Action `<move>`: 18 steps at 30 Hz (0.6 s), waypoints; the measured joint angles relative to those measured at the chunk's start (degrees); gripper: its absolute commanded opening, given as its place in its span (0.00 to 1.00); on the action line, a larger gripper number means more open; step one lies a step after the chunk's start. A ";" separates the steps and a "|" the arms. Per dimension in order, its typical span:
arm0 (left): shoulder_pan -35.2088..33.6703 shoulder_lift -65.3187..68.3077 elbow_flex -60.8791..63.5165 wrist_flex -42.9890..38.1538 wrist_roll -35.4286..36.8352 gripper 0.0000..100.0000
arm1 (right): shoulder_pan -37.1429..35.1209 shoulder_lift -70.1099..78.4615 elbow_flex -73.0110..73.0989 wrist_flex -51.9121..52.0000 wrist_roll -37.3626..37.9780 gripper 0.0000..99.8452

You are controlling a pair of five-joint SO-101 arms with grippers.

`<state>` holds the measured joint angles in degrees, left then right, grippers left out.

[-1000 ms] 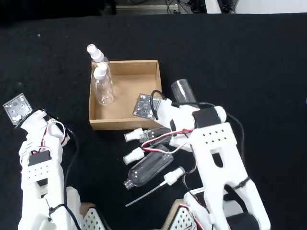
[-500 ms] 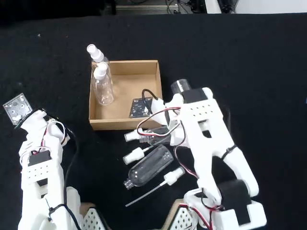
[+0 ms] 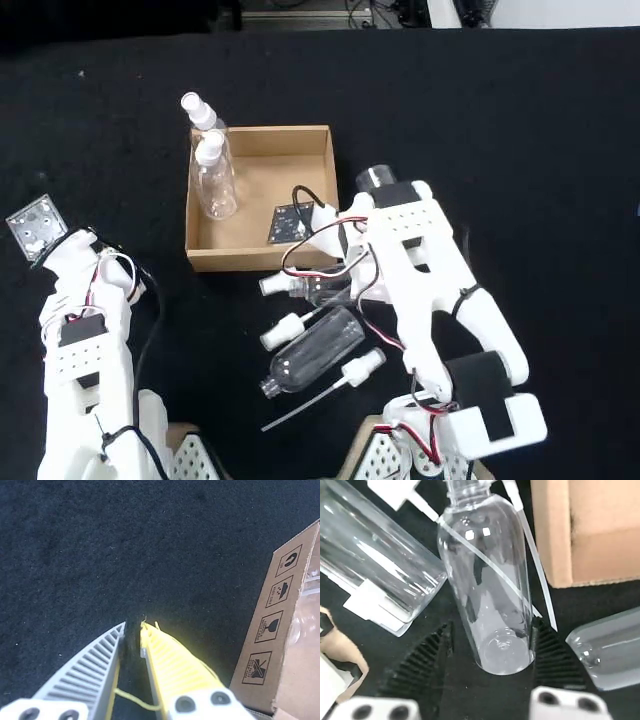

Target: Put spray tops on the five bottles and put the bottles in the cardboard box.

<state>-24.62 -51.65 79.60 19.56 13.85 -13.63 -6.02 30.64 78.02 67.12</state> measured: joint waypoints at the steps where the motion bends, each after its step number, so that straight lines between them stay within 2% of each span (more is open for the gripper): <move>1: 0.00 0.00 0.00 0.00 0.00 0.04 | 0.00 0.09 0.00 0.00 0.00 0.22; 9: 0.00 0.00 0.00 0.00 0.00 0.04 | 0.00 0.09 0.00 0.00 -0.18 0.22; 18: 0.00 0.00 0.00 0.00 0.00 0.04 | -1.32 -8.79 0.00 0.88 -10.99 0.22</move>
<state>-24.62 -51.65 79.60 19.56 13.85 -14.95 -14.81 30.64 78.90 56.13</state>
